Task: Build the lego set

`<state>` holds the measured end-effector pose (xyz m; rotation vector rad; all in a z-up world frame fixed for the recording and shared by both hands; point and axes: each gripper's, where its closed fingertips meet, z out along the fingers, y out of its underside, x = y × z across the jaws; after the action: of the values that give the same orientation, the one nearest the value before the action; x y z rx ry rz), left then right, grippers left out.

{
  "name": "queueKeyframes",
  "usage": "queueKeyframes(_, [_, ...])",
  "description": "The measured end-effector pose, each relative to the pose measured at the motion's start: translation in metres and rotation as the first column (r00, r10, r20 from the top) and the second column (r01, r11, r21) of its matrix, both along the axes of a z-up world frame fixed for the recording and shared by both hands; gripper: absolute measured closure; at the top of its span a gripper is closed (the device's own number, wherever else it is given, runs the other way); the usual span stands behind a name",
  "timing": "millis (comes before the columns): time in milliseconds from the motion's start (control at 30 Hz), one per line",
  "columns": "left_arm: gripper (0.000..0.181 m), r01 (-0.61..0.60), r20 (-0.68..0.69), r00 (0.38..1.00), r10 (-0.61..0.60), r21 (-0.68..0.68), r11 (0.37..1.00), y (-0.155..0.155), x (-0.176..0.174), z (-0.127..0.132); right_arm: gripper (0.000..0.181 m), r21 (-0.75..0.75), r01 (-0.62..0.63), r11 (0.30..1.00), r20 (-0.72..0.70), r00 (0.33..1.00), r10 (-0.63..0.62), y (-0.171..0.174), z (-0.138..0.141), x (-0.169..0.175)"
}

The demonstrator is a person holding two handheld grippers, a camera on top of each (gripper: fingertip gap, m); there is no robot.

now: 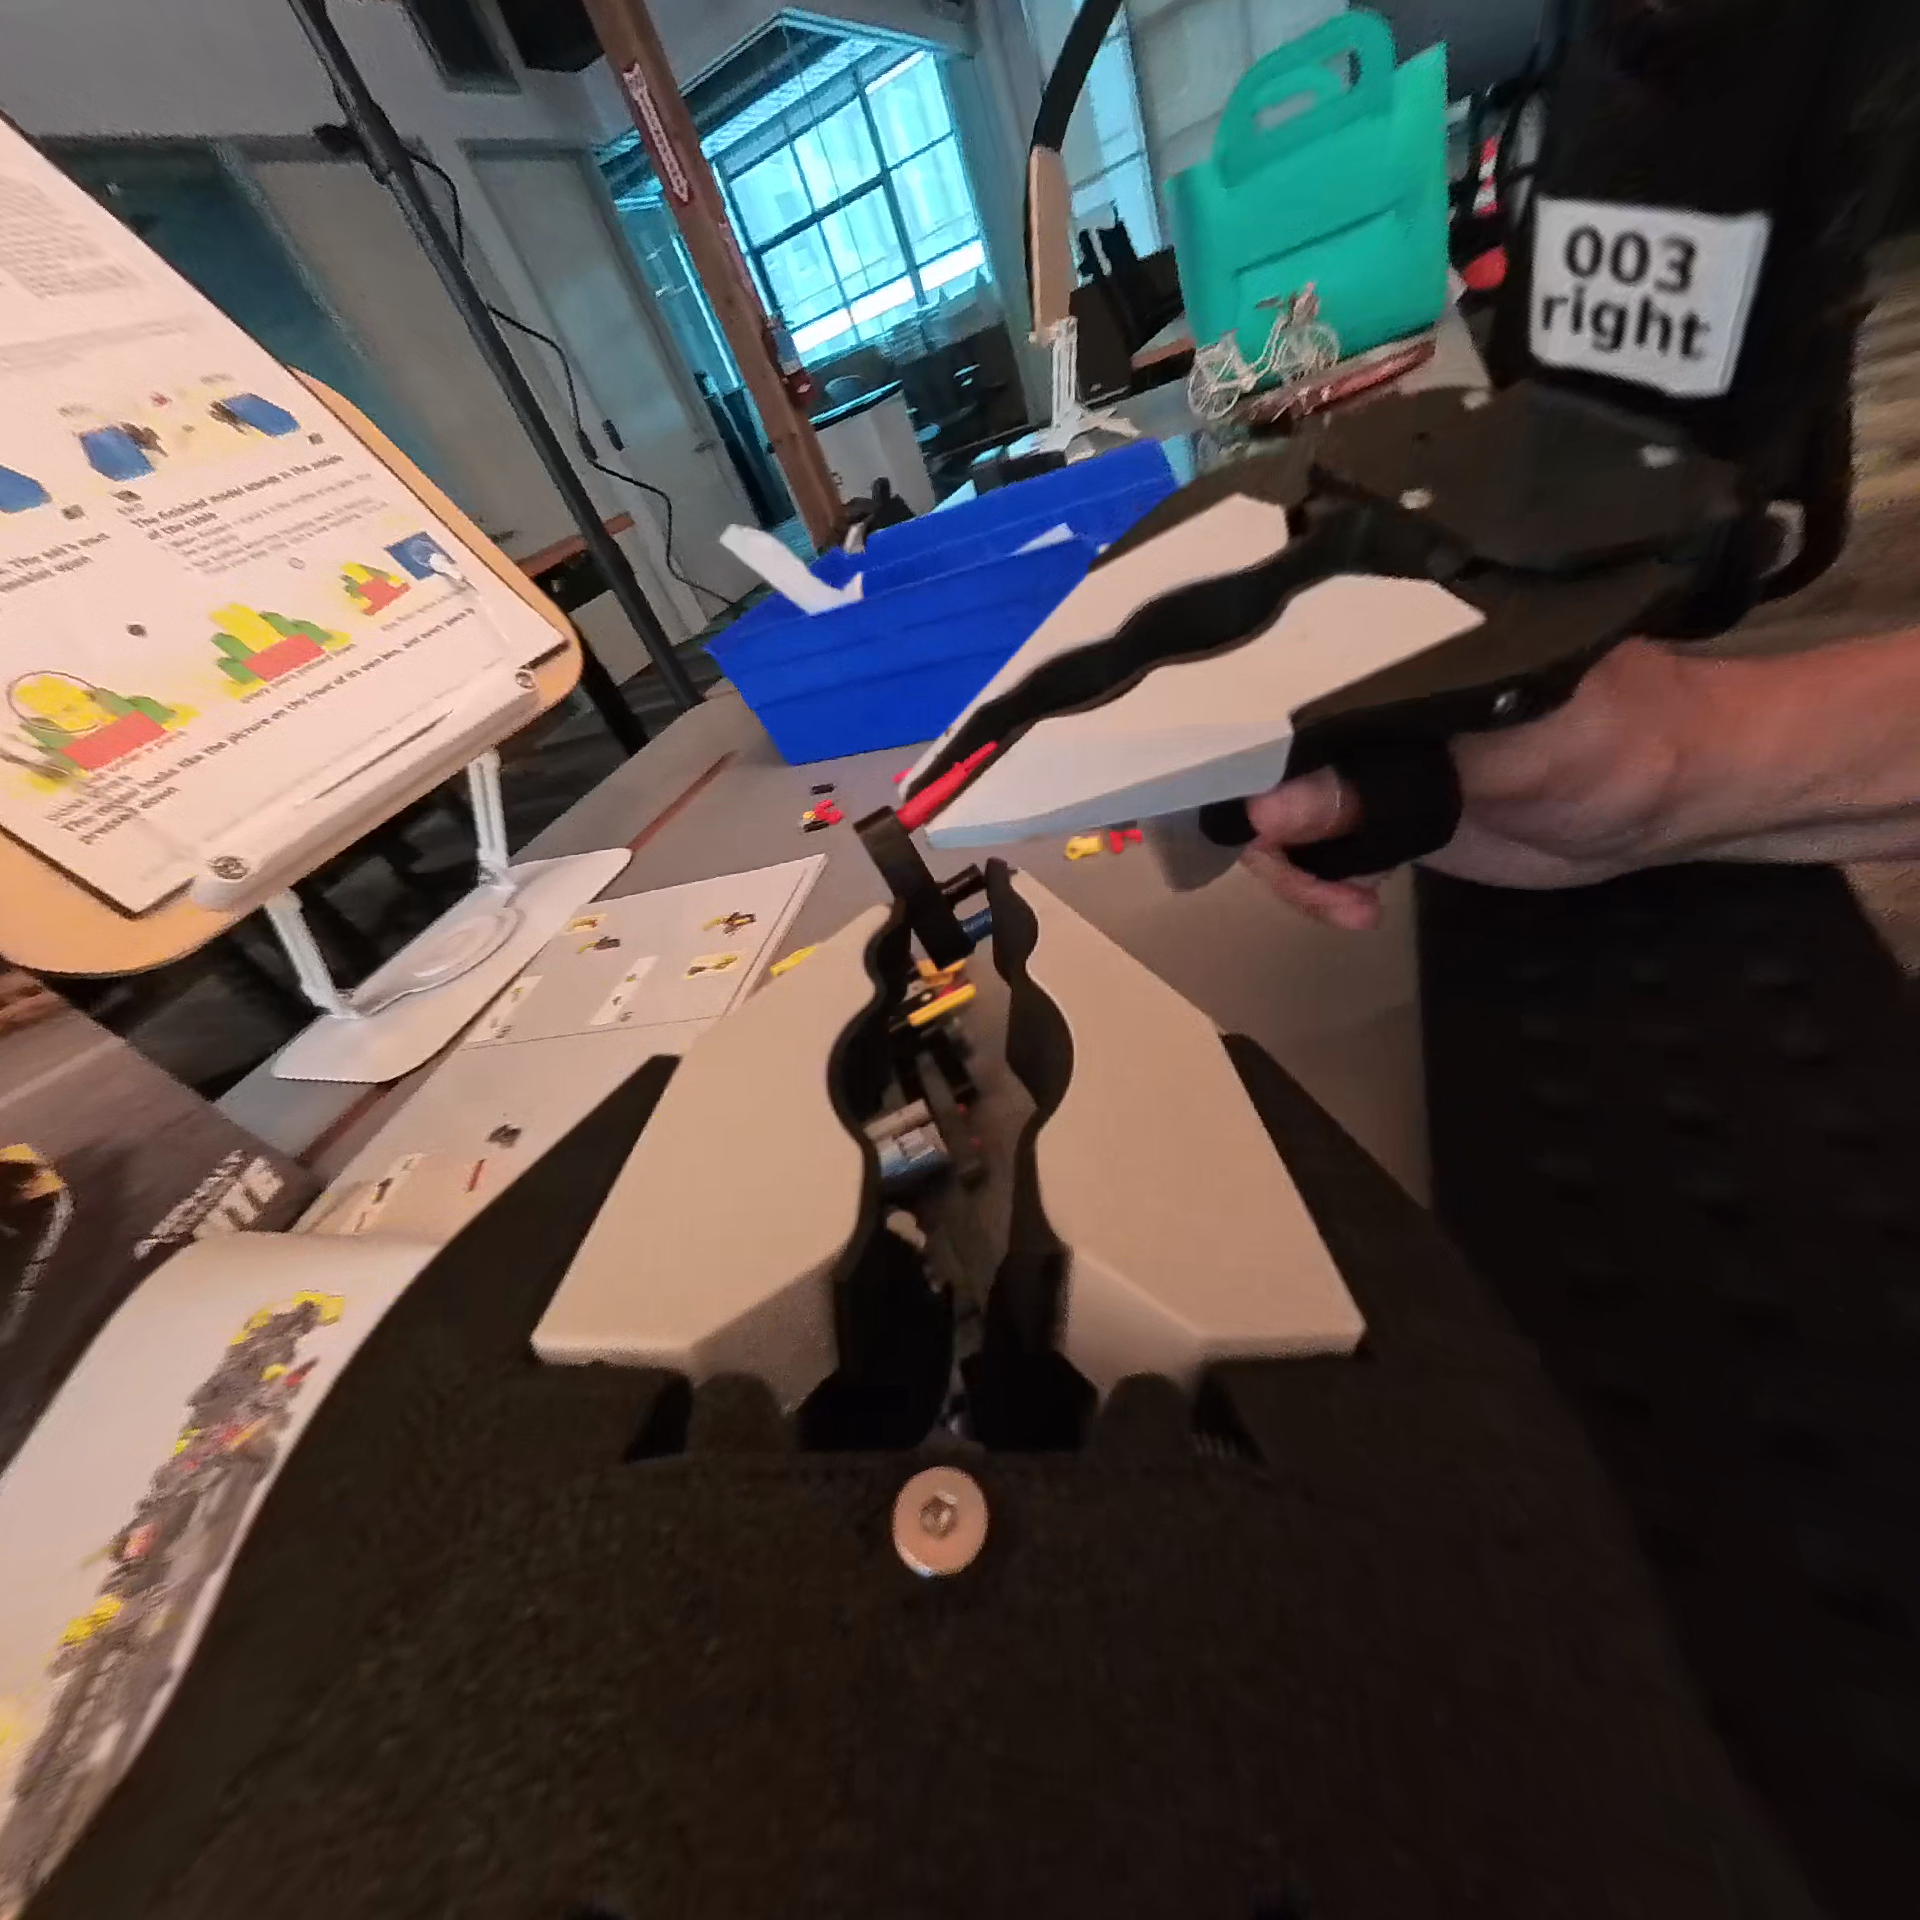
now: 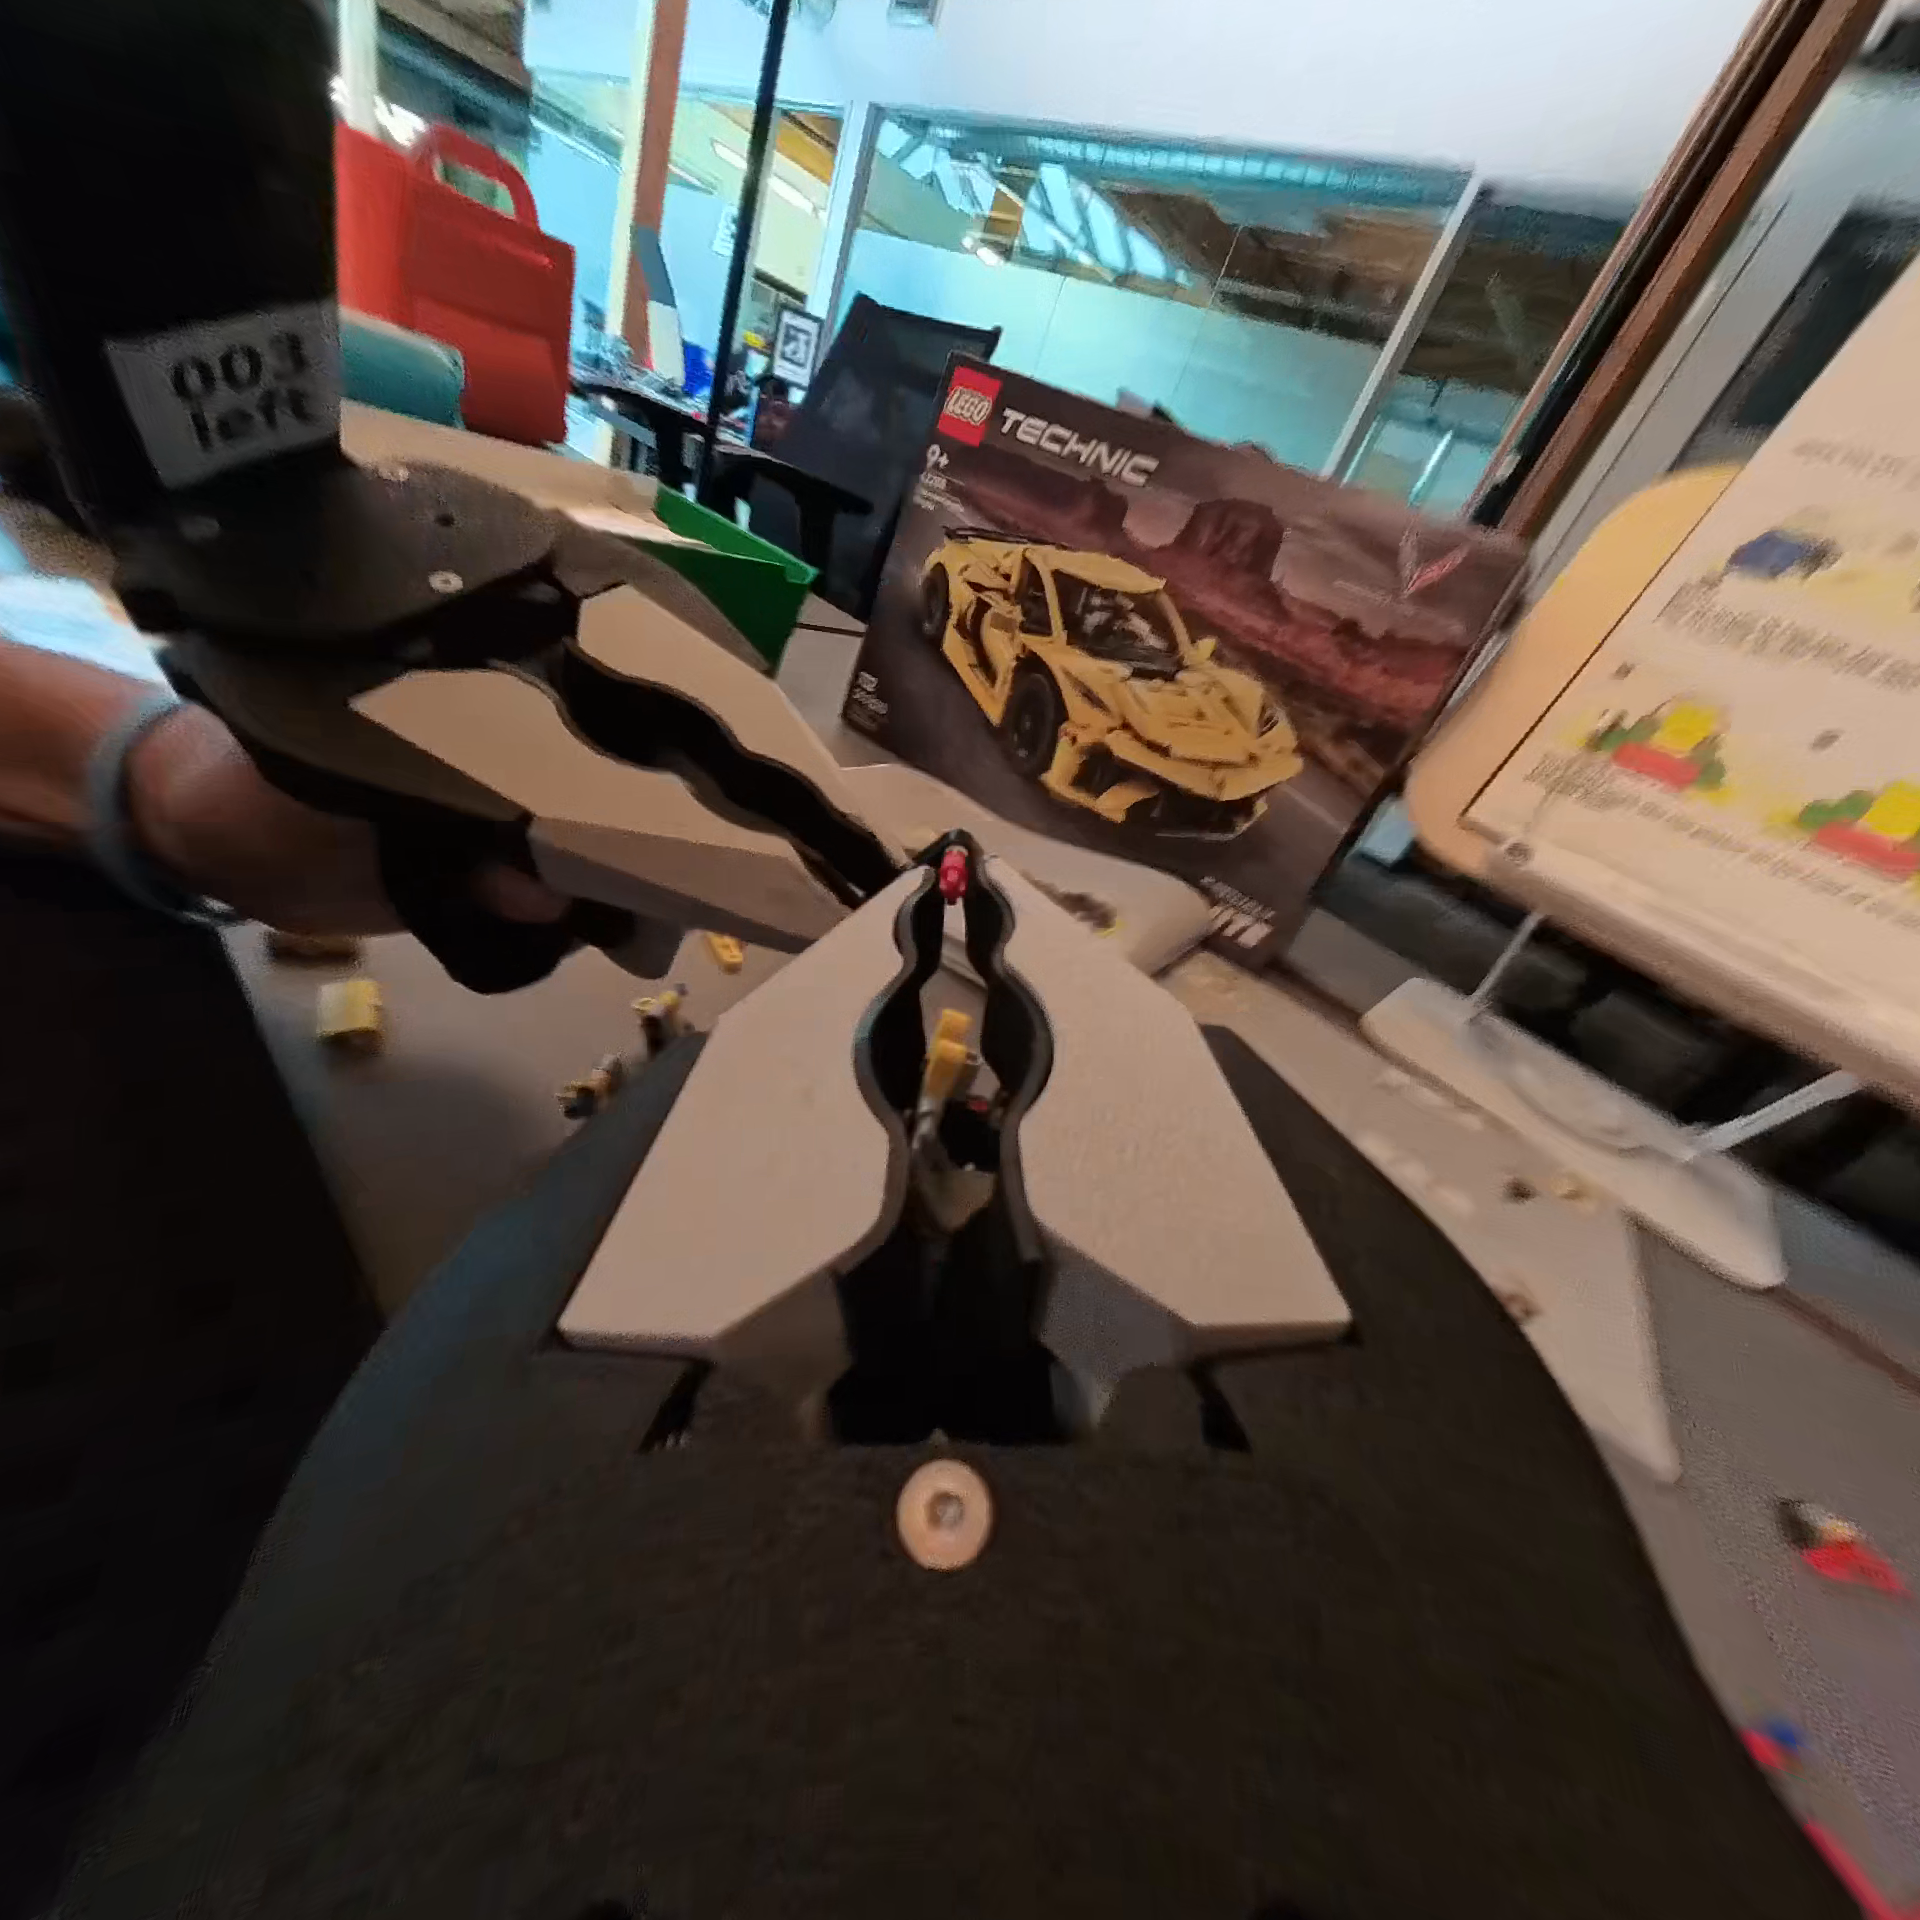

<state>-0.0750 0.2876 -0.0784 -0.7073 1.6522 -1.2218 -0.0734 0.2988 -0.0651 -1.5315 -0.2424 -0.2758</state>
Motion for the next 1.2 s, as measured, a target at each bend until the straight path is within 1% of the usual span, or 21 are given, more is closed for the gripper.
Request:
queueKeyframes(67, [0.166, -0.024, 0.006, 1.000, 0.024, 0.037, 0.999, 0.002, 0.002, -0.003, 0.178, -0.015, -0.004, 1.000, -0.064, 0.998, 0.003, 0.002, -0.003, 0.001])
queueKeyframes(100, [0.166, -0.025, 0.002, 1.000, 0.025, 0.023, 0.999, 0.003, 0.002, -0.002, 0.178, -0.008, -0.005, 1.000, -0.108, 0.994, 0.004, 0.003, -0.003, 0.002])
queueKeyframes(200, [0.167, -0.057, 0.019, 0.998, 0.056, 0.061, 0.997, 0.006, 0.003, -0.003, 0.177, 0.006, -0.028, 1.000, -0.305, 0.952, 0.029, 0.006, -0.004, 0.002])
queueKeyframes(233, [0.166, -0.063, 0.023, 0.998, 0.061, 0.069, 0.996, 0.006, 0.003, -0.003, 0.178, 0.019, -0.046, 0.999, -0.391, 0.919, 0.050, 0.006, -0.004, 0.001])
queueKeyframes(300, [0.167, -0.092, 0.051, 0.995, 0.086, 0.117, 0.989, 0.007, 0.004, -0.003, 0.178, 0.057, -0.098, 0.994, -0.558, 0.822, 0.113, 0.006, -0.003, 0.000])
queueKeyframes(333, [0.166, -0.104, 0.059, 0.994, 0.097, 0.138, 0.985, 0.007, 0.004, -0.003, 0.178, 0.065, -0.101, 0.993, -0.592, 0.797, 0.120, 0.006, -0.003, 0.001])
queueKeyframes(367, [0.167, -0.119, 0.066, 0.992, 0.110, 0.158, 0.980, 0.008, 0.005, -0.004, 0.178, 0.067, -0.086, 0.994, -0.601, 0.792, 0.109, 0.006, -0.005, 0.001])
queueKeyframes(433, [0.166, -0.143, 0.083, 0.988, 0.129, 0.181, 0.973, 0.009, 0.005, -0.004, 0.178, 0.074, -0.048, 0.996, -0.584, 0.808, 0.082, 0.008, -0.004, 0.000])
queueKeyframes(533, [0.166, -0.143, 0.078, 0.988, 0.132, 0.164, 0.976, 0.011, 0.005, -0.003, 0.178, 0.050, 0.020, 0.999, -0.421, 0.907, 0.004, 0.010, -0.004, 0.001])
queueKeyframes(600, [0.167, -0.130, 0.068, 0.990, 0.122, 0.141, 0.981, 0.011, 0.004, -0.003, 0.178, 0.034, 0.038, 0.999, -0.345, 0.938, -0.024, 0.011, -0.004, 0.002])
queueKeyframes(633, [0.167, -0.132, 0.069, 0.990, 0.124, 0.139, 0.981, 0.011, 0.005, -0.002, 0.178, 0.033, 0.038, 0.999, -0.350, 0.936, -0.024, 0.011, -0.004, 0.002])
queueKeyframes(667, [0.167, -0.140, 0.077, 0.989, 0.130, 0.150, 0.979, 0.012, 0.005, -0.002, 0.178, 0.042, 0.020, 0.999, -0.401, 0.916, -0.001, 0.012, -0.004, 0.002])
queueKeyframes(700, [0.166, -0.156, 0.088, 0.986, 0.142, 0.165, 0.974, 0.014, 0.005, -0.002, 0.178, 0.056, -0.015, 0.998, -0.485, 0.874, 0.040, 0.013, -0.006, 0.001])
queueKeyframes(733, [0.165, -0.179, 0.100, 0.982, 0.163, 0.175, 0.968, 0.017, 0.007, -0.002, 0.178, 0.076, -0.061, 0.995, -0.570, 0.817, 0.094, 0.014, -0.007, 0.000])
queueKeyframes(800, [0.165, -0.229, 0.124, 0.970, 0.208, 0.194, 0.954, 0.022, 0.010, -0.001, 0.178, 0.134, -0.150, 0.980, -0.713, 0.672, 0.200, 0.018, -0.007, -0.001])
queueKeyframes(833, [0.165, -0.248, 0.131, 0.966, 0.224, 0.205, 0.947, 0.025, 0.012, -0.001, 0.179, 0.143, -0.165, 0.976, -0.744, 0.633, 0.215, 0.020, -0.009, 0.000])
queueKeyframes(900, [0.165, -0.283, 0.154, 0.956, 0.251, 0.250, 0.926, 0.029, 0.013, -0.002, 0.178, 0.160, -0.173, 0.972, -0.767, 0.598, 0.233, 0.021, -0.009, 0.001])
queueKeyframes(933, [0.165, -0.289, 0.157, 0.954, 0.254, 0.268, 0.919, 0.030, 0.014, -0.003, 0.179, 0.155, -0.172, 0.973, -0.770, 0.596, 0.228, 0.021, -0.009, 0.002])
queueKeyframes(1000, [0.165, -0.283, 0.165, 0.956, 0.244, 0.282, 0.917, 0.029, 0.014, -0.002, 0.178, 0.146, -0.155, 0.977, -0.747, 0.630, 0.212, 0.020, -0.008, 0.003])
queueKeyframes(1133, [0.165, -0.260, 0.176, 0.961, 0.211, 0.333, 0.907, 0.031, 0.013, -0.006, 0.179, 0.068, -0.103, 0.992, -0.647, 0.752, 0.122, 0.021, -0.012, 0.003])
queueKeyframes(1200, [0.165, -0.212, 0.132, 0.975, 0.178, 0.323, 0.922, 0.031, 0.012, -0.009, 0.178, -0.002, -0.067, 0.998, -0.541, 0.839, 0.055, 0.021, -0.017, 0.005])
